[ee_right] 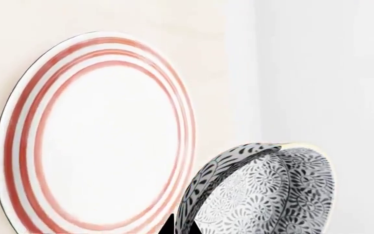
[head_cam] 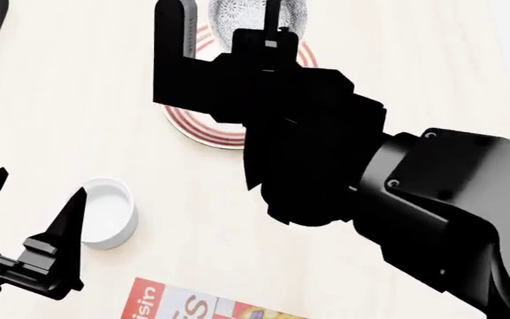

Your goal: Pick the akita bowl on the cookies box and place it on the plate.

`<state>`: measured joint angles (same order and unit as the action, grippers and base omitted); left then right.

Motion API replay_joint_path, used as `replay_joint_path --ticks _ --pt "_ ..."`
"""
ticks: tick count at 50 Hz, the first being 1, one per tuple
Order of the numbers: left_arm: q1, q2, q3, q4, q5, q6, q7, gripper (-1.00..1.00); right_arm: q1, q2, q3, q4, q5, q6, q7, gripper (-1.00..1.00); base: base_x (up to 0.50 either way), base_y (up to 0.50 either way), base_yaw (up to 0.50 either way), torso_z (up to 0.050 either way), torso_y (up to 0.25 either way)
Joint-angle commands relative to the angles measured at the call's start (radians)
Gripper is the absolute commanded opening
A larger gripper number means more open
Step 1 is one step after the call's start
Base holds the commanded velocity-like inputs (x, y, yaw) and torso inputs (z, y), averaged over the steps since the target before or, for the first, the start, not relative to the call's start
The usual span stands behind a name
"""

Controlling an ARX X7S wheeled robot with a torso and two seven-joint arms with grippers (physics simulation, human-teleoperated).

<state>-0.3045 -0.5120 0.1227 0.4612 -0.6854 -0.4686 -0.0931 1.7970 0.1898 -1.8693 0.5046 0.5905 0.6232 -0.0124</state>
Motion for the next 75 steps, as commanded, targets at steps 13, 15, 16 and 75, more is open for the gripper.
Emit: replay_joint_path --ticks 13,15,16,75 --pt "0.012 -0.004 0.000 -0.003 0.001 0.016 0.004 1.00 -0.142 -0.160 0.009 0.363 -0.100 -0.185 -0.030 -1.00 0.00 0.00 0.00 0.000 0.000" --pt "0.015 -0.005 -0.001 -0.002 0.000 0.018 0.005 1.00 -0.160 -0.181 0.006 0.415 -0.116 -0.213 -0.034 -1.00 0.00 0.00 0.00 0.000 0.000" --pt "0.016 -0.005 -0.002 -0.005 -0.002 0.019 0.007 1.00 -0.168 -0.187 0.014 0.433 -0.123 -0.219 -0.039 -1.00 0.00 0.00 0.00 0.000 0.000" --pt "0.026 -0.017 -0.002 -0.008 -0.022 0.031 0.010 1.00 -0.257 -0.186 0.310 0.419 -0.502 -0.168 -0.156 1.00 0.00 0.00 0.00 0.002 -0.035"
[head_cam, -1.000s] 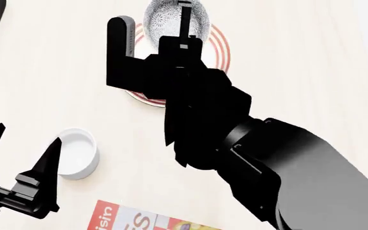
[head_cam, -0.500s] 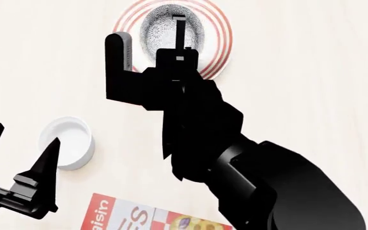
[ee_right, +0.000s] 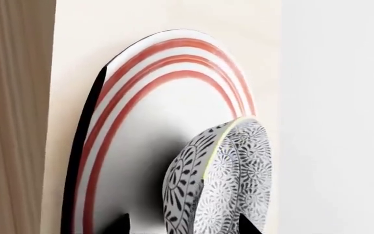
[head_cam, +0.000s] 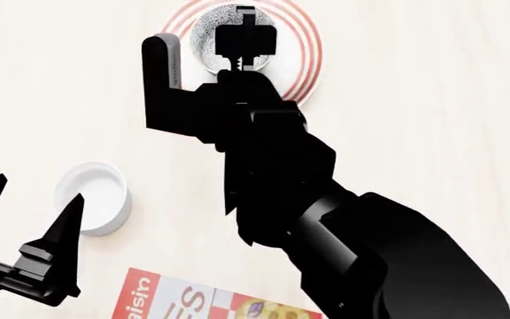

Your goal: Pick the akita bowl on the cookies box and place it on the plate.

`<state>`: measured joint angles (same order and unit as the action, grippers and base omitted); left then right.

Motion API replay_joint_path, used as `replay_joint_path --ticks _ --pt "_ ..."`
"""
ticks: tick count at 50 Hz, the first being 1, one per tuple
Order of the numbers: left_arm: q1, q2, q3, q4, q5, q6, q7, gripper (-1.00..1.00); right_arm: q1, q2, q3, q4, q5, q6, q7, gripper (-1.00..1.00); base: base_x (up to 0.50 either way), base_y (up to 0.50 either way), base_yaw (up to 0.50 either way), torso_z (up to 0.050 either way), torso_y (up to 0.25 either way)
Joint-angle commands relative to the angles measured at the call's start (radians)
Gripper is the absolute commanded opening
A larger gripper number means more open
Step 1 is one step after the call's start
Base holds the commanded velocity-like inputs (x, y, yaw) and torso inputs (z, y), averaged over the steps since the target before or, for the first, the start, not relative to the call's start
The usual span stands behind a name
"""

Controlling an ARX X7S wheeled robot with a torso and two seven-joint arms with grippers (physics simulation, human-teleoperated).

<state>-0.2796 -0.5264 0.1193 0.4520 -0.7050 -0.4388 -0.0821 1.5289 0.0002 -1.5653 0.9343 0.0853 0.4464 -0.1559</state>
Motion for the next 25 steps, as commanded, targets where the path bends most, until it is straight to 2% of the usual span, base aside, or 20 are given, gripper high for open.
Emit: replay_joint_path --ticks 1,12,25 --pt "0.001 -0.002 0.001 0.002 -0.003 0.001 -0.001 1.00 0.014 0.005 0.007 -0.014 0.004 0.012 -0.014 1.00 0.00 0.00 0.00 0.000 0.000" --pt "0.003 -0.003 0.003 0.004 -0.004 0.002 -0.003 1.00 0.057 0.097 0.013 -0.204 0.007 0.102 -0.027 1.00 0.00 0.00 0.00 0.000 0.000" --pt "0.004 -0.006 0.006 0.009 -0.004 0.001 -0.009 1.00 0.124 0.326 0.030 -0.706 0.039 0.333 -0.060 1.00 0.00 0.00 0.00 0.000 0.000"
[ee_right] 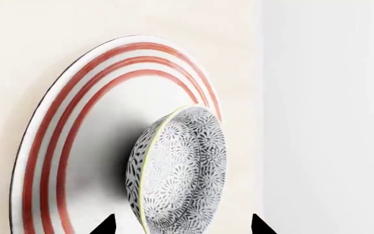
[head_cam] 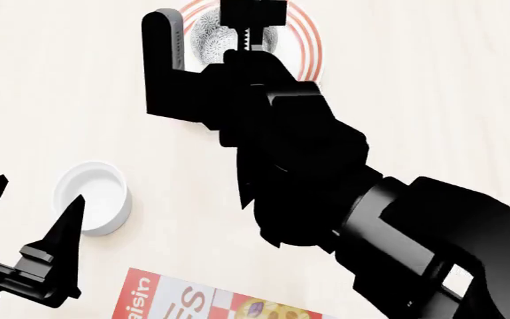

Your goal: Pick the akita bowl on the cookies box and place it on the plate.

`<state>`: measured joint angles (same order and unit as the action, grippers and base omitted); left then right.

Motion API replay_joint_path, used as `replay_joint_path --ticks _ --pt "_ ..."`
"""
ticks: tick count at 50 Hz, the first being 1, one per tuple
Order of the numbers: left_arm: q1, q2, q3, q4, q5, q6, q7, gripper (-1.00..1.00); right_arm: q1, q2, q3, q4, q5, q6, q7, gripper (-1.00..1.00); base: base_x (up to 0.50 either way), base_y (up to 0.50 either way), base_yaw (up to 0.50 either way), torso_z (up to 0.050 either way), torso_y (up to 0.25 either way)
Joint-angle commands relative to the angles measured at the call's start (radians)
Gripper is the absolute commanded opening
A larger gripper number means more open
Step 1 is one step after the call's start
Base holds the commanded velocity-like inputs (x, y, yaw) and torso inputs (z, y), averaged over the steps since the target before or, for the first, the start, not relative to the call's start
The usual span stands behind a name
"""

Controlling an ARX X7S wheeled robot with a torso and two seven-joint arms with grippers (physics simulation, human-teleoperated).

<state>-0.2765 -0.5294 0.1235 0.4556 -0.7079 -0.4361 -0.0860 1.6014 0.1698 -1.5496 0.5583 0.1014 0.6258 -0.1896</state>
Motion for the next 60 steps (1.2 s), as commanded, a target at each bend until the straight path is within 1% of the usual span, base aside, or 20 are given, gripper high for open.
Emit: replay_joint_path --ticks 1,4,13,22,24,25,27,28,31,32,34,36,40,43,44,48,51,53,56,60 --pt "0.001 -0.003 0.002 0.006 -0.001 -0.001 -0.005 1.00 0.055 0.168 0.016 -0.355 0.025 0.168 -0.028 1.00 0.00 0.00 0.00 0.000 0.000" --pt "0.002 -0.004 0.005 0.008 0.004 -0.002 -0.007 1.00 0.068 0.246 0.024 -0.491 0.042 0.230 -0.037 1.00 0.00 0.00 0.00 0.000 0.000" --pt "0.001 -0.005 -0.002 0.026 0.006 -0.006 -0.032 1.00 0.046 0.399 0.092 -0.751 0.087 0.315 0.004 1.00 0.00 0.00 0.00 0.000 0.000" --pt "0.029 0.014 -0.082 0.108 0.024 0.039 -0.137 1.00 -0.142 0.600 0.337 -1.126 0.219 0.342 0.233 1.00 0.00 0.00 0.00 0.000 0.000" --pt "0.041 0.017 -0.094 0.126 0.042 0.058 -0.152 1.00 -0.182 0.640 0.355 -1.180 0.213 0.319 0.284 1.00 0.00 0.00 0.00 0.000 0.000" --pt "0.050 0.017 -0.104 0.140 0.046 0.068 -0.160 1.00 -0.232 0.663 0.409 -1.223 0.239 0.324 0.356 1.00 0.00 0.00 0.00 0.000 0.000" --pt "0.064 0.020 -0.113 0.156 0.063 0.090 -0.167 1.00 -0.284 0.698 0.419 -1.268 0.216 0.305 0.431 1.00 0.00 0.00 0.00 0.000 0.000" --pt "0.074 0.022 -0.120 0.174 0.095 0.107 -0.186 1.00 -0.355 0.723 0.509 -1.290 0.279 0.271 0.515 1.00 0.00 0.00 0.00 0.000 0.000" --pt "0.080 0.033 -0.133 0.186 0.131 0.131 -0.213 1.00 -0.443 0.765 0.607 -1.318 0.337 0.200 0.625 1.00 0.00 0.00 0.00 0.000 0.000" --pt "0.082 0.036 -0.150 0.202 0.135 0.141 -0.229 1.00 -0.491 0.798 0.627 -1.349 0.310 0.152 0.696 1.00 0.00 0.00 0.00 0.000 0.000" --pt "0.088 0.042 -0.160 0.216 0.165 0.164 -0.245 1.00 -0.526 0.819 0.655 -1.371 0.320 0.134 0.749 1.00 0.00 0.00 0.00 0.000 0.000" --pt "0.108 0.057 -0.182 0.250 0.220 0.212 -0.274 1.00 -0.623 0.886 0.723 -1.424 0.369 0.037 0.856 1.00 0.00 0.00 0.00 0.000 0.000" --pt "0.127 0.072 -0.225 0.284 0.232 0.259 -0.298 1.00 -0.748 0.978 0.779 -1.486 0.394 -0.094 0.997 1.00 0.00 0.00 0.00 0.000 0.000" --pt "0.138 0.078 -0.241 0.290 0.241 0.275 -0.310 1.00 -0.808 1.018 0.797 -1.494 0.393 -0.172 1.060 1.00 0.00 0.00 0.00 0.000 0.000" --pt "0.157 0.091 -0.259 0.288 0.277 0.325 -0.312 1.00 -0.871 1.069 0.816 -1.508 0.397 -0.263 1.138 1.00 0.00 0.00 0.00 0.000 0.000" --pt "0.190 0.111 -0.299 0.289 0.295 0.394 -0.318 1.00 -0.991 1.158 0.805 -1.530 0.345 -0.432 1.239 1.00 0.00 0.00 0.00 0.000 0.000" --pt "0.206 0.128 -0.310 0.281 0.309 0.431 -0.319 1.00 -1.044 1.187 0.790 -1.532 0.294 -0.500 1.297 1.00 0.00 0.00 0.00 0.000 0.000" --pt "0.225 0.153 -0.324 0.268 0.328 0.487 -0.319 1.00 -1.102 1.251 0.790 -1.510 0.277 -0.635 1.409 1.00 0.00 0.00 0.00 0.000 0.000" --pt "0.237 0.185 -0.340 0.253 0.377 0.553 -0.332 1.00 -1.153 1.303 0.777 -1.464 0.256 -0.777 1.501 1.00 0.00 0.00 0.00 0.000 0.000" --pt "0.238 0.202 -0.350 0.242 0.415 0.593 -0.341 1.00 -1.196 1.370 0.755 -1.468 0.164 -0.892 1.613 1.00 0.00 0.00 0.00 0.000 0.000"
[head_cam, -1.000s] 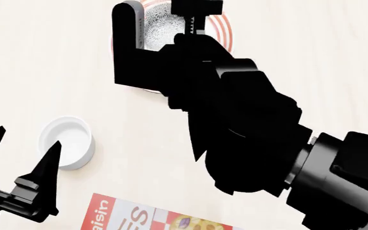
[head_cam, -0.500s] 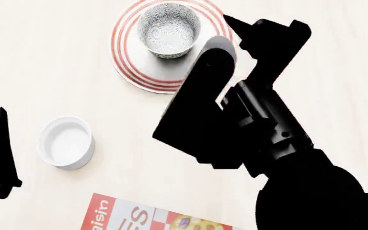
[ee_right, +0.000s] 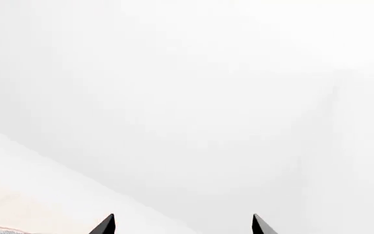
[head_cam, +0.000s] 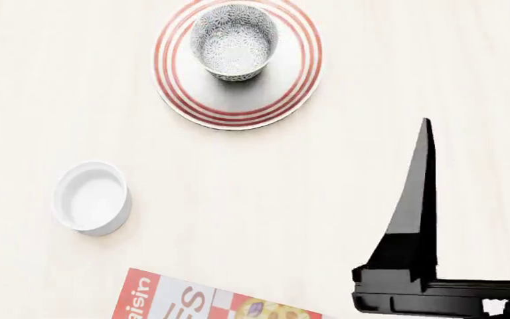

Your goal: Pick the akita bowl on the cookies box and place it on the plate.

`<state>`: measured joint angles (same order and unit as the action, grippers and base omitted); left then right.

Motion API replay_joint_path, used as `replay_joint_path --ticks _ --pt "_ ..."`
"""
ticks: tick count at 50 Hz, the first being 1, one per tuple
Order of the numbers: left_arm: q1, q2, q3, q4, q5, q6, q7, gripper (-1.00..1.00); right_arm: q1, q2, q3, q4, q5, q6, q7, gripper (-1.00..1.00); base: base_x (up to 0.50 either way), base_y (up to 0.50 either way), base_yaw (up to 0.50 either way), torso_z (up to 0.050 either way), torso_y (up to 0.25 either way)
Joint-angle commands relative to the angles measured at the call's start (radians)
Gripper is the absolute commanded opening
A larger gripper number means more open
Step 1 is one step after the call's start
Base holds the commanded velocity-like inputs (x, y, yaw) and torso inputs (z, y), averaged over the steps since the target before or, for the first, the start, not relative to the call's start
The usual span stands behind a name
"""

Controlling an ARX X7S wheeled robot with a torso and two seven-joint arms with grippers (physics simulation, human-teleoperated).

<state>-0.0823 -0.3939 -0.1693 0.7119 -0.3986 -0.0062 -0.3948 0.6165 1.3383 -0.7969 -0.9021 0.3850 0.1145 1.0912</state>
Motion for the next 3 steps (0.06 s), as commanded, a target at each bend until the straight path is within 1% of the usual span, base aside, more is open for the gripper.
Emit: replay_joint_path --ticks 1,3 --pt "0.048 0.066 -0.051 -0.018 0.105 0.166 -0.027 1.00 -0.223 0.216 -0.008 -0.011 -0.146 -0.416 0.341 1.00 0.00 0.00 0.00 0.000 0.000" --pt "0.052 0.072 -0.054 -0.021 0.104 0.187 -0.026 1.00 -0.230 0.228 -0.013 -0.014 -0.173 -0.427 0.381 1.00 0.00 0.00 0.00 0.000 0.000"
